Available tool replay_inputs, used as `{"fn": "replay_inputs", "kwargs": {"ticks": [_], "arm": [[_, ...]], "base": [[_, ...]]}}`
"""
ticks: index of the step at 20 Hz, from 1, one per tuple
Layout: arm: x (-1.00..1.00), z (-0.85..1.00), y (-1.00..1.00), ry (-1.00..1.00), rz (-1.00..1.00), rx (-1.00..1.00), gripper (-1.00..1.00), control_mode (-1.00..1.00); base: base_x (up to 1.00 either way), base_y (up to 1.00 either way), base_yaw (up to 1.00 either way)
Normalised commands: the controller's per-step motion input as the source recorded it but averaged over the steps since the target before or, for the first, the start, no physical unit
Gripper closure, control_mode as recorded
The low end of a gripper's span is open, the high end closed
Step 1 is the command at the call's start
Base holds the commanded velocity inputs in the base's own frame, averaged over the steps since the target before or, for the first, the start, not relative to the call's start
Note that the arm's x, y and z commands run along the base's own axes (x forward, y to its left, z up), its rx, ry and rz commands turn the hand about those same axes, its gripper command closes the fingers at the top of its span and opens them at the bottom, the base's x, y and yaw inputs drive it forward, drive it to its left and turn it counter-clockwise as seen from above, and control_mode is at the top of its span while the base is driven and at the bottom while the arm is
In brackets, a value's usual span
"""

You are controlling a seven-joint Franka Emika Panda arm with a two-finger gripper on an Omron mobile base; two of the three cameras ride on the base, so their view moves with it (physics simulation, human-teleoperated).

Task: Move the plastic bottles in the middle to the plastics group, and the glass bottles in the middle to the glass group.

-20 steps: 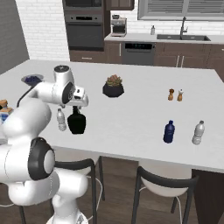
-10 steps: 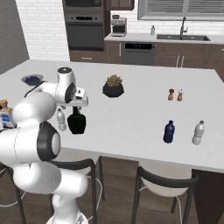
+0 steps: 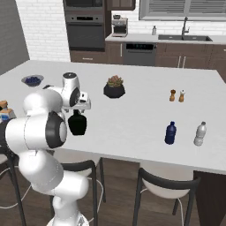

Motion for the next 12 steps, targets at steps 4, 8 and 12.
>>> {"fn": "replay_inputs", "kwargs": {"ticks": [4, 8, 12], "arm": [[0.19, -0.04, 0.02, 0.01, 0.07, 0.00, -1.00, -1.00], [0.20, -0.03, 0.02, 0.00, 0.06, 0.00, -1.00, -1.00], [0.04, -0.10, 0.00, 0.00, 0.07, 0.00, -1.00, -1.00]], "base": [[0.00, 0.00, 0.00], [0.00, 0.00, 0.00], [0.00, 0.00, 0.00]]}}
